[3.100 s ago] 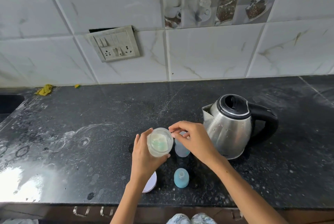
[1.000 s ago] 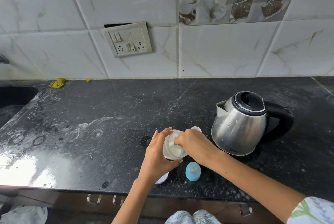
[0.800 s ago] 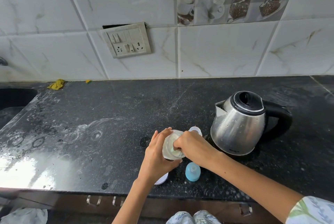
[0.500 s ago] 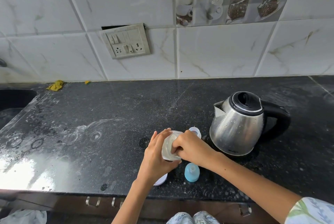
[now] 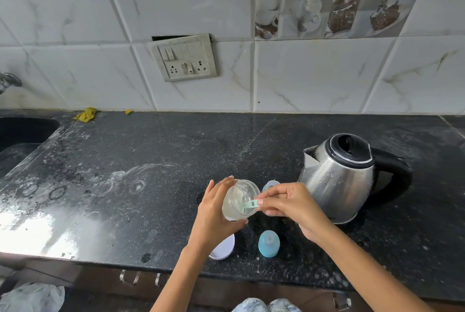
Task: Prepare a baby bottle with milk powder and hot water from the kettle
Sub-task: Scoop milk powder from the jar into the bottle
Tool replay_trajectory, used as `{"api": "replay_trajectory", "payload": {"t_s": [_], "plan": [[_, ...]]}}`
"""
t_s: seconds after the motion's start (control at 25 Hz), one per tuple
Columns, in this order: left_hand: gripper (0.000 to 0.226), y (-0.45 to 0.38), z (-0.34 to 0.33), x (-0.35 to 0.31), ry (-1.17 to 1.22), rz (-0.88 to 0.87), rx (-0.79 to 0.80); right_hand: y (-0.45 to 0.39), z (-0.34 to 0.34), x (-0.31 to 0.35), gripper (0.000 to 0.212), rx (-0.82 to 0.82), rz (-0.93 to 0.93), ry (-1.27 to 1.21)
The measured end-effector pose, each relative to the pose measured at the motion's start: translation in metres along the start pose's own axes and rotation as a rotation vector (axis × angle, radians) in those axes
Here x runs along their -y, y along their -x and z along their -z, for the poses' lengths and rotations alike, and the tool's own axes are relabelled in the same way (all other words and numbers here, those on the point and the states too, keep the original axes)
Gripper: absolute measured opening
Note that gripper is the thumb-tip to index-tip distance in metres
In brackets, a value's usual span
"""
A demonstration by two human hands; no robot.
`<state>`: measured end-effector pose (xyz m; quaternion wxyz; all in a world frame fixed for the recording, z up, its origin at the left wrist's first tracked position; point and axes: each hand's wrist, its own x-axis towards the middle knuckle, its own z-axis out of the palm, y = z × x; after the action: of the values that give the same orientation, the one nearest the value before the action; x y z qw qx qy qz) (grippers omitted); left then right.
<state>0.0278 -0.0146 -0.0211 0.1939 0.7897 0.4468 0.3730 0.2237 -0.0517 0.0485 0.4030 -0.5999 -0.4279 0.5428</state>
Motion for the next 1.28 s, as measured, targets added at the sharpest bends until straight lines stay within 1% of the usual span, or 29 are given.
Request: {"api": "replay_trajectory", "payload": {"t_s": [0.16, 0.28, 0.32, 0.4, 0.48, 0.52, 0.6, 0.76, 0.84, 1.08, 1.16, 1.28], "plan": [[0.088, 0.000, 0.000, 0.001, 0.009, 0.008, -0.004, 0.005, 0.002, -0.009, 0.008, -0.071, -0.090, -0.235], [0.087, 0.002, 0.001, 0.002, 0.018, 0.038, -0.012, 0.008, 0.001, -0.019, 0.007, -0.131, -0.065, -0.291], [0.087, 0.003, 0.001, 0.002, 0.016, 0.049, -0.015, 0.009, -0.001, -0.022, 0.007, -0.166, -0.016, -0.260], [0.087, 0.004, 0.001, 0.000, 0.022, 0.088, -0.022, 0.010, -0.005, -0.028, 0.008, -0.252, 0.157, -0.092], [0.089, 0.005, 0.001, -0.003, 0.030, 0.129, -0.028, 0.011, -0.007, -0.032, 0.008, -0.303, 0.316, 0.077], [0.089, 0.005, 0.001, -0.004, 0.036, 0.140, -0.030, 0.011, -0.008, -0.033, 0.008, -0.319, 0.364, 0.116], [0.090, 0.006, 0.002, -0.006, 0.043, 0.157, -0.036, 0.011, -0.008, -0.034, 0.008, -0.341, 0.422, 0.159], [0.090, 0.007, 0.001, -0.005, 0.039, 0.185, -0.031, 0.008, -0.010, -0.040, 0.008, -0.353, 0.464, 0.200], [0.090, 0.008, 0.000, -0.004, 0.036, 0.194, -0.030, 0.006, -0.010, -0.042, 0.009, -0.338, 0.416, 0.146], [0.081, 0.008, -0.005, 0.000, 0.103, 0.278, -0.034, 0.000, -0.010, -0.032, 0.006, -0.281, 0.062, -0.312], [0.078, 0.005, -0.009, 0.005, 0.138, 0.317, -0.032, -0.002, -0.012, -0.028, 0.008, -0.270, 0.010, -0.374], [0.079, 0.002, -0.017, 0.015, 0.183, 0.375, -0.033, -0.005, -0.016, -0.023, 0.008, -0.281, -0.011, -0.397]]}}
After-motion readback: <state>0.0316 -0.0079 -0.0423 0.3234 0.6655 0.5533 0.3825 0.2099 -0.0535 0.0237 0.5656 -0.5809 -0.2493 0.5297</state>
